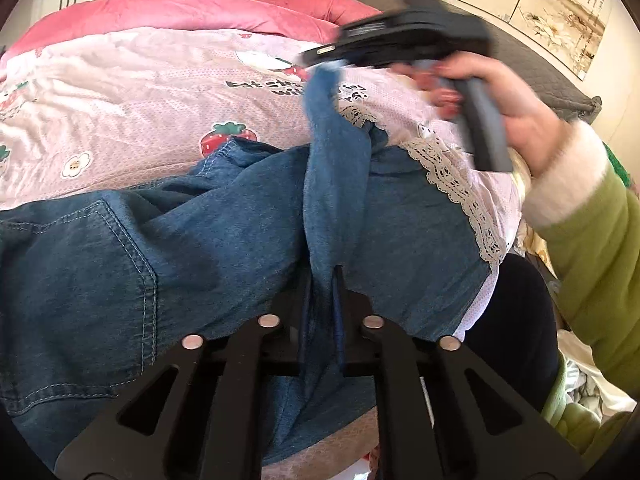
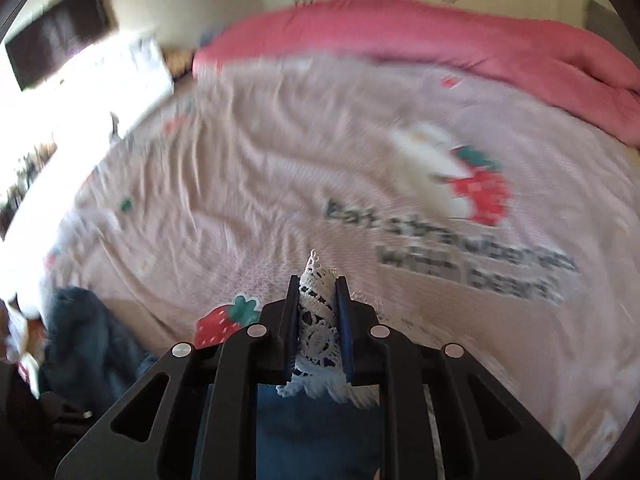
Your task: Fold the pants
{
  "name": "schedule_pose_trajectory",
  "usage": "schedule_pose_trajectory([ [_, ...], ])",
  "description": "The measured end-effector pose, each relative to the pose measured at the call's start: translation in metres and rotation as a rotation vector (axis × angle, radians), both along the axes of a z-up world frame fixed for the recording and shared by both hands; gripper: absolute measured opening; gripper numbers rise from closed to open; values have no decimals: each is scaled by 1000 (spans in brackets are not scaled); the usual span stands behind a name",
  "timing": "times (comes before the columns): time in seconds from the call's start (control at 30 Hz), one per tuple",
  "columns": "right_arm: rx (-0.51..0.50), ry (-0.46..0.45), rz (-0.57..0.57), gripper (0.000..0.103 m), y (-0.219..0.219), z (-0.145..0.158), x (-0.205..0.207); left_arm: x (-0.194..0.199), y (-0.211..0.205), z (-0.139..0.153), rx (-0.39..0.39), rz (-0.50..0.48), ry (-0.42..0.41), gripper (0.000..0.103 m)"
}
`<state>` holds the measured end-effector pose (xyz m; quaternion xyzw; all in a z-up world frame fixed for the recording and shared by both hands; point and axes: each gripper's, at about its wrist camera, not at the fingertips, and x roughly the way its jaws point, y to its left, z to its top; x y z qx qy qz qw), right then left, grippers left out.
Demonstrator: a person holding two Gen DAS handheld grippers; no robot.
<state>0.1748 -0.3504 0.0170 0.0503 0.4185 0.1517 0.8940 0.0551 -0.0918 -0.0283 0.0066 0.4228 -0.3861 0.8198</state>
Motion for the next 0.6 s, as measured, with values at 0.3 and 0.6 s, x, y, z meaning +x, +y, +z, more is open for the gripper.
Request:
schedule_pose_trajectory([
  [0.3, 180, -42, -153, 16, -75, 8, -138, -7, -3, 0, 25, -16, -24, 0],
  [0.6, 188, 34, -215, 16, -87, -34, -218, -23, -5, -2, 87, -63, -77, 0],
])
